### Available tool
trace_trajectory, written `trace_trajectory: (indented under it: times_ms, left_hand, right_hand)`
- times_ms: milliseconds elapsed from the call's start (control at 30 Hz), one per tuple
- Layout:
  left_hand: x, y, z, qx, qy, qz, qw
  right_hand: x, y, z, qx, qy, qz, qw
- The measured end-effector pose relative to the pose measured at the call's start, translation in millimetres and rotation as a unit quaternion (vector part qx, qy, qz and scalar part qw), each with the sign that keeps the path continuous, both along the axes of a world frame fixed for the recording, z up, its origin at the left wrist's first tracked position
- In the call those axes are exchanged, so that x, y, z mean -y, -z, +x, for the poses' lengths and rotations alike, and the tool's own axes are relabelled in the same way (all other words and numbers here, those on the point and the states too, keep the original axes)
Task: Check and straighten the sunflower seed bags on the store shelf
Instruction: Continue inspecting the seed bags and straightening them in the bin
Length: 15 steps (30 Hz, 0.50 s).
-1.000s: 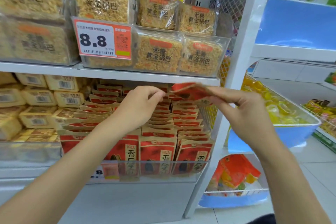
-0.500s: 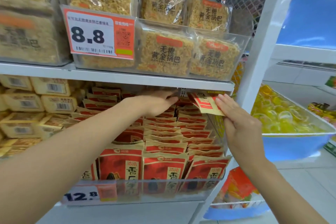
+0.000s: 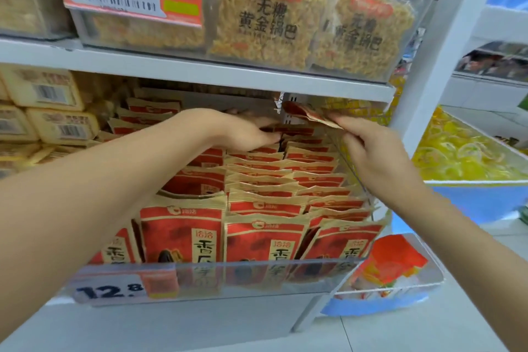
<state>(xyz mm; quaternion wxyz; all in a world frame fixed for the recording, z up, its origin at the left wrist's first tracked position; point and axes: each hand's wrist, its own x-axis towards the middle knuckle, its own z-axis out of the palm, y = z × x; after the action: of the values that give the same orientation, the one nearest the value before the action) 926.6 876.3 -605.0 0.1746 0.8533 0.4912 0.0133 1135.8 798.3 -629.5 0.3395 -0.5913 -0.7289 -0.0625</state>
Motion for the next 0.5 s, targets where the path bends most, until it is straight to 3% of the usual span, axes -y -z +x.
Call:
trace_trajectory:
  times_ms: [133, 300, 500]
  left_hand:
    - [-2.2, -0.3, -2.1, 0.024, 0.013, -0.026, 0.999]
    - [-6.8, -1.1, -2.3, -0.052, 0.016, -0.014, 0.998]
    - [-7.3, -0.1, -2.4, -0.062, 0.006, -0.005, 0.998]
  right_hand:
    - [-21.2, -12.5, -5.1, 0.036, -0.015, -0.055, 0.998]
    - [-22.2, -21.6, -10.4, 0.02, -0.02, -0.037, 0.999]
    - [-66.1, -13.8, -3.1, 0.07, 0.048, -0.133, 0.987]
